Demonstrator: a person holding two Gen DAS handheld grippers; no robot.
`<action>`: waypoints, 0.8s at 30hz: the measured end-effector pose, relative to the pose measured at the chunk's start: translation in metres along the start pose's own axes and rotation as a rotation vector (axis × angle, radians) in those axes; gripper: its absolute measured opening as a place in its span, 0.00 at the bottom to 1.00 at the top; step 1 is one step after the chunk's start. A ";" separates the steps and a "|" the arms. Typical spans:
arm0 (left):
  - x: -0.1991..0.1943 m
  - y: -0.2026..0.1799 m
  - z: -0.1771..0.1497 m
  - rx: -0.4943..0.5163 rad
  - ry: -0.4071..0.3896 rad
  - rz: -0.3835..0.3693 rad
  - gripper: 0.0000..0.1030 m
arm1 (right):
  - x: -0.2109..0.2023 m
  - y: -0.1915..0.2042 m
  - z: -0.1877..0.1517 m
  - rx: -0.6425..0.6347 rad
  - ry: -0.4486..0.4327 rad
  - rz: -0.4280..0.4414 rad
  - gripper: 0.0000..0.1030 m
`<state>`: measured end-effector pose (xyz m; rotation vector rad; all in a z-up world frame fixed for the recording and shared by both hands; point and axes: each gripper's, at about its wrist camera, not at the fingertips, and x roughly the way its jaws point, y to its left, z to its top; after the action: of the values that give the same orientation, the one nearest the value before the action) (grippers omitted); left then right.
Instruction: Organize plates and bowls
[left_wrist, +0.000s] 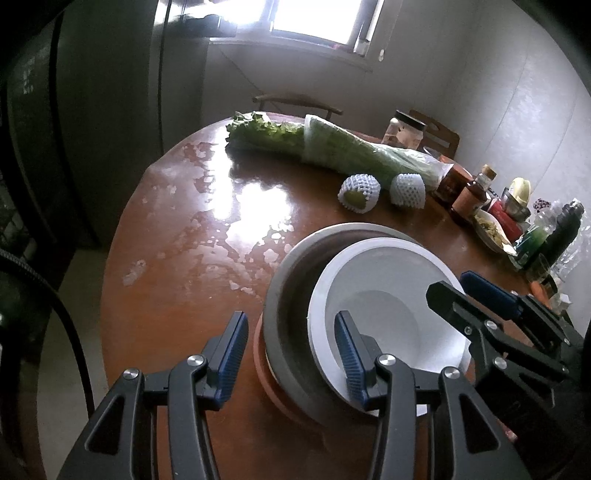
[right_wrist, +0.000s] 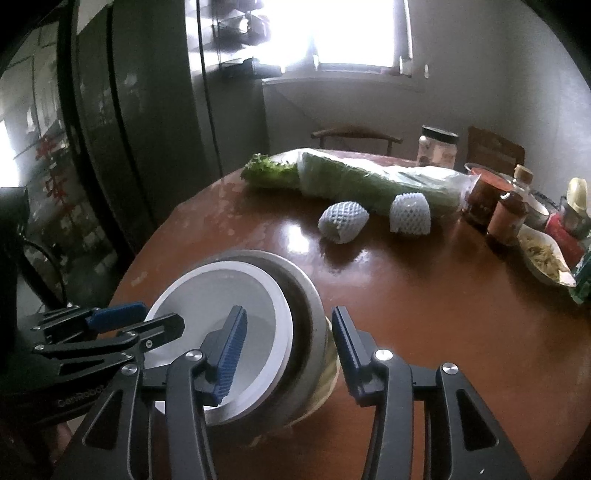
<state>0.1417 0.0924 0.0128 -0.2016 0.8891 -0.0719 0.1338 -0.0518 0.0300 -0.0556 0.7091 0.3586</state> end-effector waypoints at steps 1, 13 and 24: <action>-0.001 -0.001 0.000 0.000 -0.001 0.001 0.47 | -0.001 0.000 0.001 0.000 -0.002 0.000 0.48; -0.020 0.001 -0.003 -0.004 -0.033 0.027 0.47 | -0.022 -0.002 0.003 0.009 -0.037 0.020 0.53; -0.035 0.027 -0.008 -0.058 -0.053 0.053 0.48 | -0.031 -0.008 -0.001 0.020 -0.033 0.014 0.56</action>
<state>0.1132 0.1228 0.0293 -0.2327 0.8434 0.0085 0.1145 -0.0683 0.0487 -0.0257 0.6810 0.3654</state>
